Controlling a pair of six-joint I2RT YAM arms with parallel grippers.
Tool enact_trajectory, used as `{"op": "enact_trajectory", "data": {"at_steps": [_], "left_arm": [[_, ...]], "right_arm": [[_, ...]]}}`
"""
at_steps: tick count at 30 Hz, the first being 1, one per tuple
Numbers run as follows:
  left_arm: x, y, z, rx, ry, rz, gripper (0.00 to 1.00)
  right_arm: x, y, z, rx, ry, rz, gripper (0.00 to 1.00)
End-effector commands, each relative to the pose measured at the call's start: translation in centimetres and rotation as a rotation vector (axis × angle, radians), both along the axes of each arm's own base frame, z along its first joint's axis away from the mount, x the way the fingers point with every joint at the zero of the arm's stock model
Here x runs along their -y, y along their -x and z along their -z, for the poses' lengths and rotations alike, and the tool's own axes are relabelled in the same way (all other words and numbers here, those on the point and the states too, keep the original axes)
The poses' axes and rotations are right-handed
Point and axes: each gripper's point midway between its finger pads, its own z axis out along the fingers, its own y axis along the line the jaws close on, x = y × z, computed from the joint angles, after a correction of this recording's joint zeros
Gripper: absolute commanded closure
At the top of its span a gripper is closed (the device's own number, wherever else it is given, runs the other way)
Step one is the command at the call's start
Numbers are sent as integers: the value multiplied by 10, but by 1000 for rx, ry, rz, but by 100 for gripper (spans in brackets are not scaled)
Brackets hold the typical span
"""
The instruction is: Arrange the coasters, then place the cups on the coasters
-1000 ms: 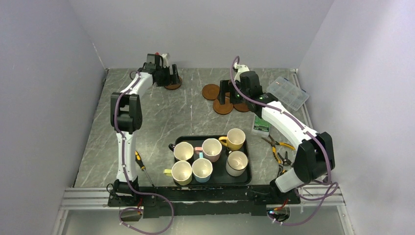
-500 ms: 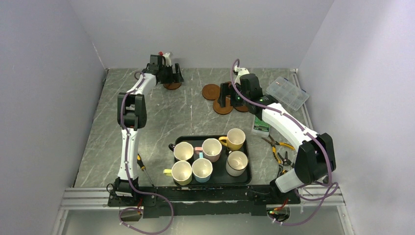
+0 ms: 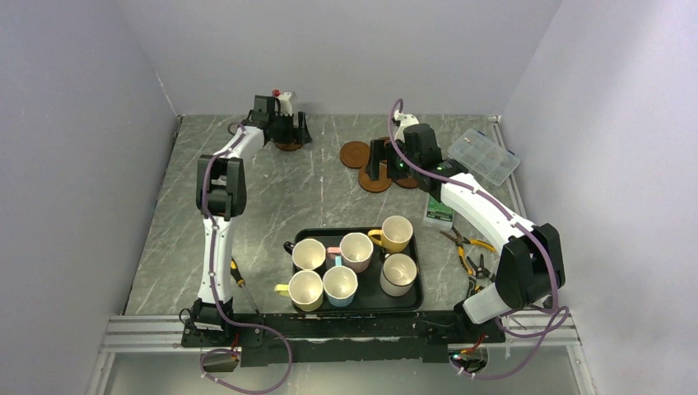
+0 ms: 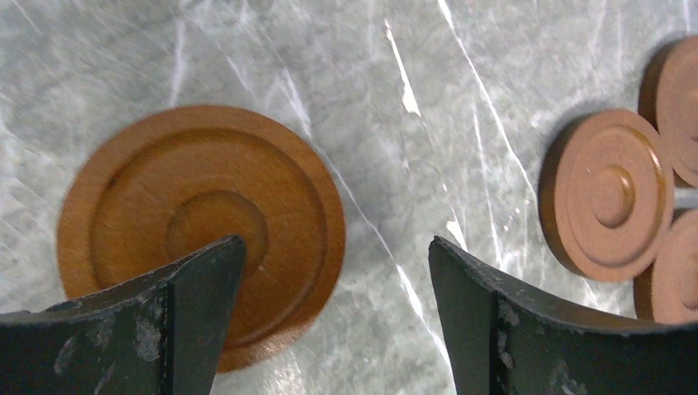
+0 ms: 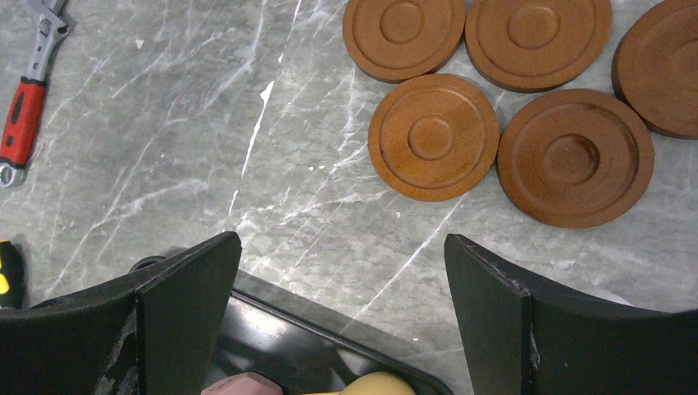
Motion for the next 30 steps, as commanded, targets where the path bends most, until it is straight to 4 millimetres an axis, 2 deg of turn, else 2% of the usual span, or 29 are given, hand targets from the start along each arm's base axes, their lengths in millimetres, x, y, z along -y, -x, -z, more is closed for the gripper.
{"op": "enact_trajectory", "data": {"at_steps": [1,7,11,14,20,26,30], "left_arm": [[18,48,14,-140,41,55,12],[32,91,31,-224,9,76,13],[45,117,28,-260,63,82,14],[62,140,23,-267,80,114,14],[89,182,26,-310,55,159,15],[100,205,14,-316,77,166,15],[122,227,-1,-295,133,224,16]], "right_arm": [[-6,-3,-11,28,-47,-13,1],[-6,5,-13,31,-64,-24,1],[-3,12,-14,31,-67,-22,1],[1,19,-14,33,-70,-17,1],[6,30,-14,31,-72,-13,1],[9,35,-13,33,-75,-7,1],[8,33,-8,19,-77,-2,1]]}}
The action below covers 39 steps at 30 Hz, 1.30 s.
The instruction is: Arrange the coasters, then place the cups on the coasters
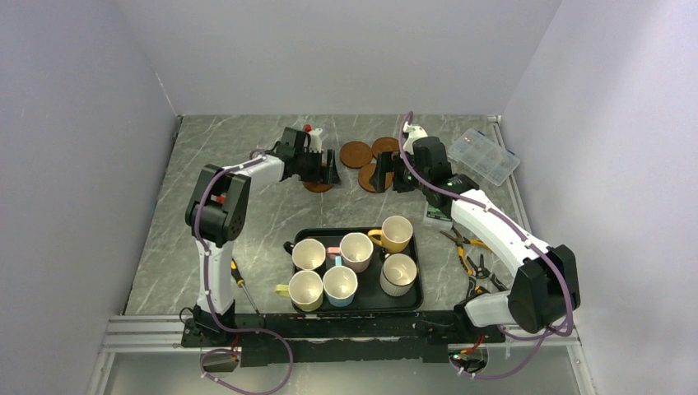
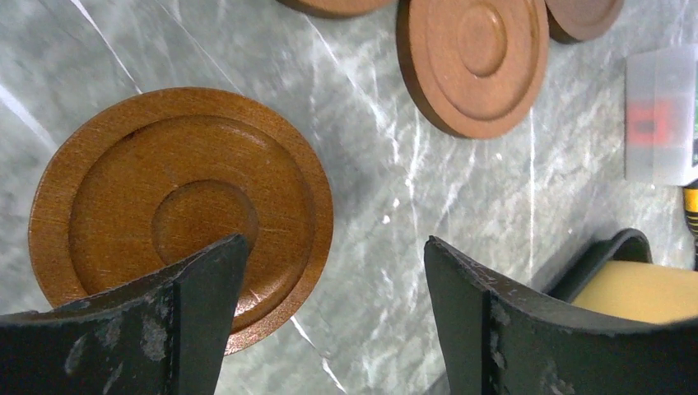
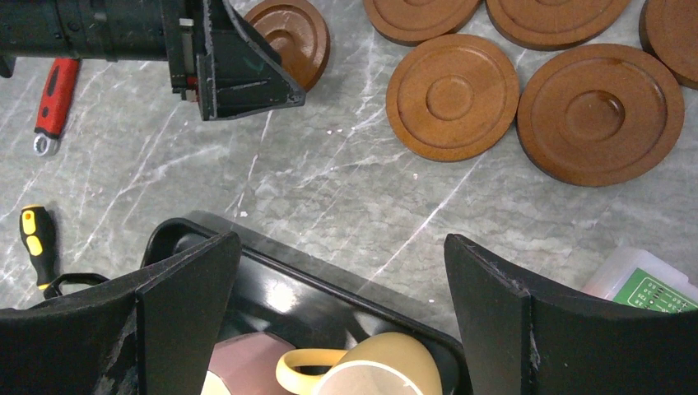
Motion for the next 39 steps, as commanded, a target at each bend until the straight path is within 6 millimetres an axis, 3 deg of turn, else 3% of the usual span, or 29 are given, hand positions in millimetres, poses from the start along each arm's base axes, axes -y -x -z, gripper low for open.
{"op": "enact_trajectory", "data": {"at_steps": [1,7,12,17,20,26,30,31,39], "left_arm": [[23,51,-8,-85,49,59,16],[33,51,-82,52,119,49,14],[14,44,-137,138,52,5,11],[-43,38,-147,59,5,-169,10],[-83,43,-156,26,-6,-221,10],[-165,40,-164,116,-125,-415,8],[-189,43,-163,177,-191,-482,9],[-193,46,-162,172,-217,-483,9],[-196,48,-163,189,-231,-492,10]], "right_arm": [[-2,-3,-12,25,-40,13,1],[-9,-2,-23,47,-96,6,2],[-21,-3,-20,42,-114,-6,4],[-33,-9,-6,36,-61,13,4],[-45,-16,12,16,17,17,5],[-82,-38,48,-12,201,19,12],[-110,-60,64,-36,243,11,18],[-114,-65,79,-64,268,5,20],[-124,-89,122,-131,381,16,26]]}}
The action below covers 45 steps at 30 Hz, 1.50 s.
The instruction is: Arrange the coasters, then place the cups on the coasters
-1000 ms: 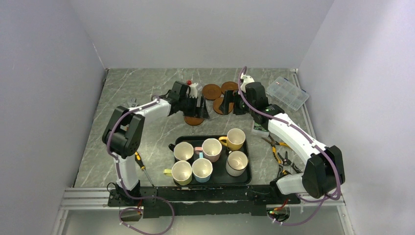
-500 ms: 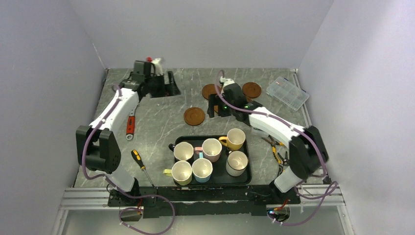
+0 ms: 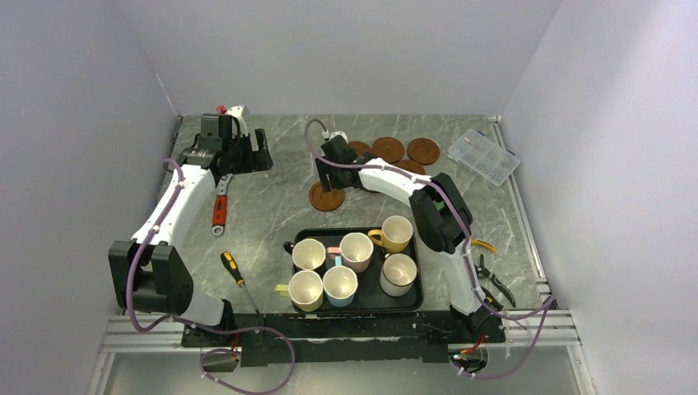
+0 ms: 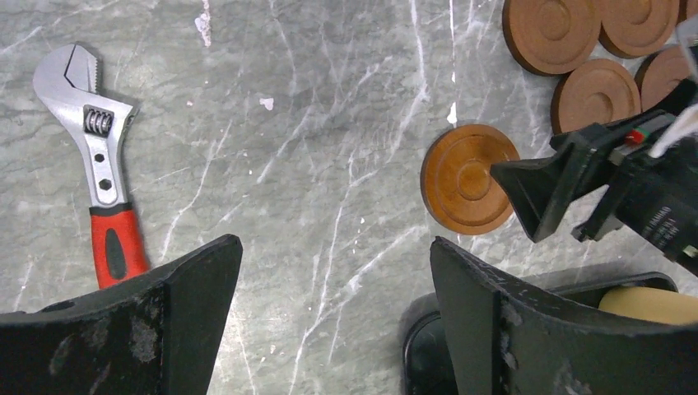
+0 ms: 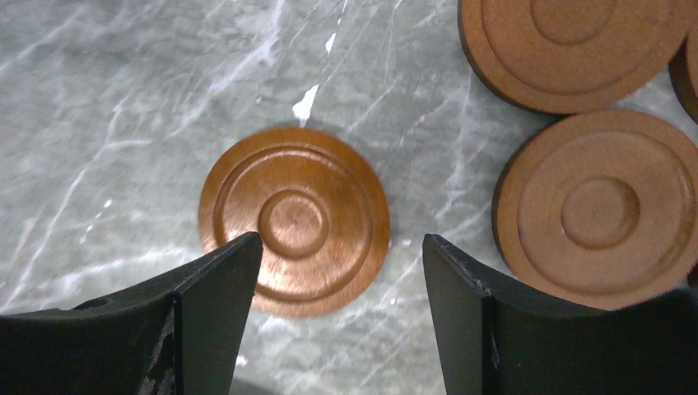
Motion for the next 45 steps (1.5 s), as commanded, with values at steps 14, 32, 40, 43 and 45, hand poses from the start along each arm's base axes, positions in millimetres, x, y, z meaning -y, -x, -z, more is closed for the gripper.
{"op": "enact_trajectory", "data": {"at_steps": [14,32,40,43,45], "left_arm": [[2,2,-12,39,-2,18,10],[4,2,-13,44,8,25,10],[5,2,-12,46,15,28,10],[5,2,-12,49,16,29,10],[5,3,-12,50,15,30,10]], "right_arm": [[12,1,37,-87,120,11,42],[80,63,43,-170,185,98,56],[131,72,44,-183,231,223,57],[148,72,40,-178,239,266,57],[157,71,38,-175,239,285,57]]}}
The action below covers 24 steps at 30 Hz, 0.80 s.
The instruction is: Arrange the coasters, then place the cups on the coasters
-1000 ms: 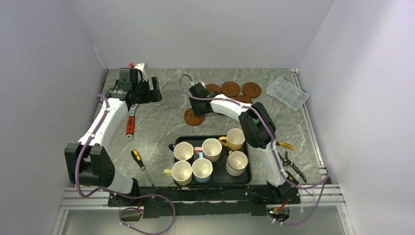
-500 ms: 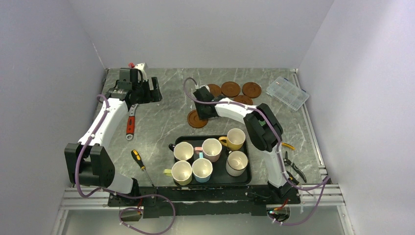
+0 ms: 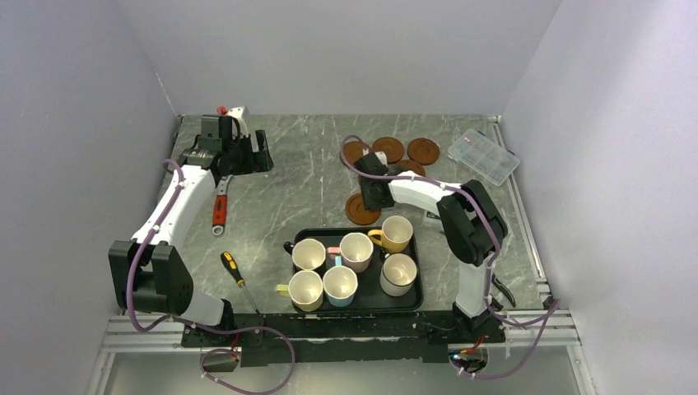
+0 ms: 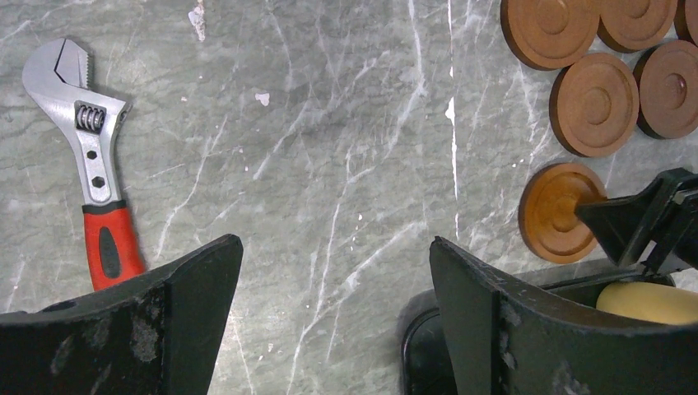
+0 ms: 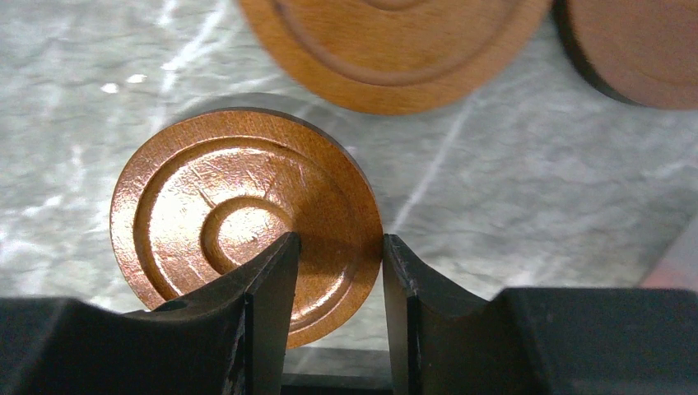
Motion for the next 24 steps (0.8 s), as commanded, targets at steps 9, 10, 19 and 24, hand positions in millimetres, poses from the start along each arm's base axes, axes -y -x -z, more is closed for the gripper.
{"op": "enact_trajectory", "data": {"at_steps": [9,10,19,24], "left_arm": [[2,-1,-13,57,-1,19,10],[2,-1,-13,56,-2,18,10],[2,-1,-10,52,-4,21,10],[1,-2,-10,54,-9,17,10]], "right_arm": [[92,8,-5,1,133,193,57],[95,7,-4,2,132,204,57],[116,-9,4,20,112,282,61],[120,-15,5,29,104,291,62]]}}
